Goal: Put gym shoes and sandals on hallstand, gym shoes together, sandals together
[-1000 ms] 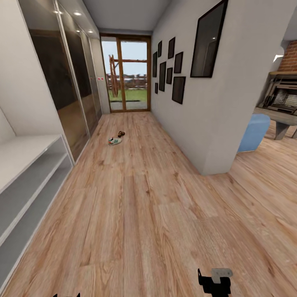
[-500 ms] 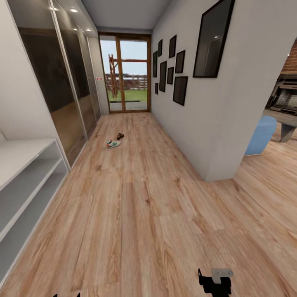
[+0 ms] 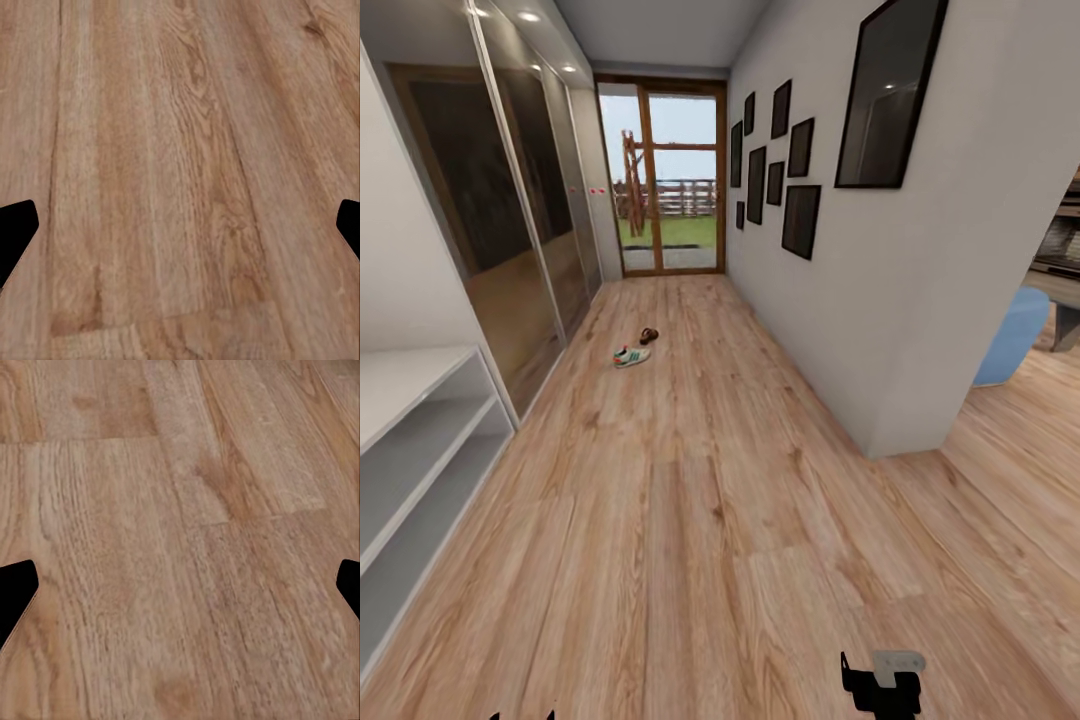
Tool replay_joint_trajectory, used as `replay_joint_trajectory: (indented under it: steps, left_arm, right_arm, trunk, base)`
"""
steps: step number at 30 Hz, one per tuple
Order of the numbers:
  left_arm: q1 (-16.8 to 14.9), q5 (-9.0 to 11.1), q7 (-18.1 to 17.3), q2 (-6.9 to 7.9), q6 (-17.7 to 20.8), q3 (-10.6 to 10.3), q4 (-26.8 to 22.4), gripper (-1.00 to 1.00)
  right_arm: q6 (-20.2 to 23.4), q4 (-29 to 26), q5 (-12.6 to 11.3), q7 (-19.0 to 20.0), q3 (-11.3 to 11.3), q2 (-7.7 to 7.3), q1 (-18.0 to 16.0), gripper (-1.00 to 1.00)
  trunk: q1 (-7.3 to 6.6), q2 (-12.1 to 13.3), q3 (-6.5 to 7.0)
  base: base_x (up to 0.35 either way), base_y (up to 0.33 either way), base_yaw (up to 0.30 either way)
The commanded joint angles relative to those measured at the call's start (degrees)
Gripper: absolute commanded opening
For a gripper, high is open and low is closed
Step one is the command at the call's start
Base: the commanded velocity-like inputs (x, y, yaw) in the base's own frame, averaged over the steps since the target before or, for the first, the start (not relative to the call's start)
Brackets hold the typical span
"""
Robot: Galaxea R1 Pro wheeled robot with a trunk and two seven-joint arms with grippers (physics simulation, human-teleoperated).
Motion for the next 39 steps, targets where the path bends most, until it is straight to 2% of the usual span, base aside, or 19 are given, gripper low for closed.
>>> replay_joint_trajectory:
  steps: [1, 22, 39]
  left_arm:
    - [-0.05, -0.26, -0.41, -0.02, -0.13, 0.49, 0.05, 1.00]
    - [-0.05, -0.26, -0.41, 0.05, -0.13, 0.49, -0.03, 1.00]
    - [-0.05, -0.26, -0.41, 0.06, -0.13, 0.49, -0.04, 1.00]
  right_arm:
    - [-0.18, 0.06, 0.61, -0.12, -0.45, 0.03, -0.04, 1.00]
    - [-0.18, 0.06, 0.61, -0.19, -0.45, 0.04, -0.03, 1.00]
    - [-0.18, 0.06, 0.60, -0.28, -0.45, 0.11, -0.04, 1.00]
  trunk:
    - [0.03, -0.02, -0.05]
    - [0.03, -0.02, -0.08]
    - [0.03, -0.02, -0.58]
  base:
    - [0.340, 0.000, 0.000]
    - [0.340, 0.000, 0.006]
    - [0.340, 0.000, 0.198]
